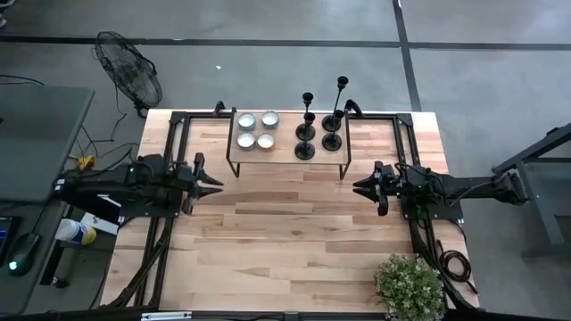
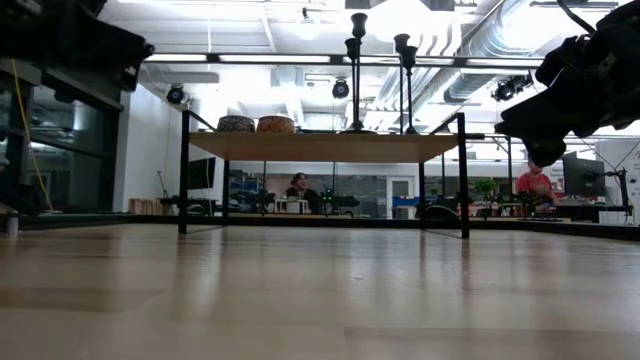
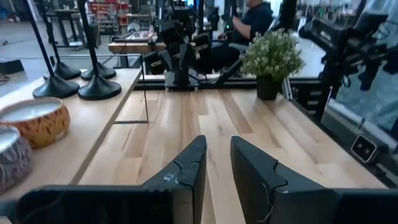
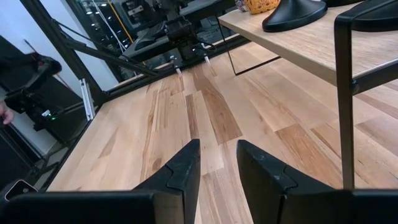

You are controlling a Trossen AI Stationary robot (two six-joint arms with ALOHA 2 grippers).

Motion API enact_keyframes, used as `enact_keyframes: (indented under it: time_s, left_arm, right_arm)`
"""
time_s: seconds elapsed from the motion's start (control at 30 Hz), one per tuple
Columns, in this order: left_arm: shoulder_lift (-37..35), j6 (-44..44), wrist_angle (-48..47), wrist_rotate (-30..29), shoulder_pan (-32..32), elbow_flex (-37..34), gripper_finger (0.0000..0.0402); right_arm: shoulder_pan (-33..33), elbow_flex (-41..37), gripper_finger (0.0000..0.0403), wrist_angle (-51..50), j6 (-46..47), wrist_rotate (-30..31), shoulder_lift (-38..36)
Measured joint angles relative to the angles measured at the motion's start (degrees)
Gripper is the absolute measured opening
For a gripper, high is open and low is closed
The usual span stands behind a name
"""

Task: Pick & Place candle stick holders
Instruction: Return to Home Position

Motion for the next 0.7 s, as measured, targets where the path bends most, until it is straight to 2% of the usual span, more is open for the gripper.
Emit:
enact_keyframes:
  time_s: [0.2,0.37,0.57,0.7]
  left_arm:
    - [-6.77,-2.59,7.46,0.01,0.02,-7.85,0.0072]
    - [-9.37,-6.20,12.82,0.22,0.02,-13.88,0.0072]
    - [-9.38,-5.17,10.07,0.19,0.02,-13.96,0.0072]
    - [-9.39,-4.98,9.04,-4.12,0.02,-14.01,0.0072]
  right_arm:
    - [0.00,0.00,0.0098,-0.01,-0.02,0.00,0.00]
    - [0.02,-0.02,0.0098,-0.01,0.00,0.00,0.00]
    - [0.00,-0.01,0.0098,0.00,0.00,0.01,0.00]
    - [0.02,-0.02,0.0098,0.01,0.00,0.02,0.00]
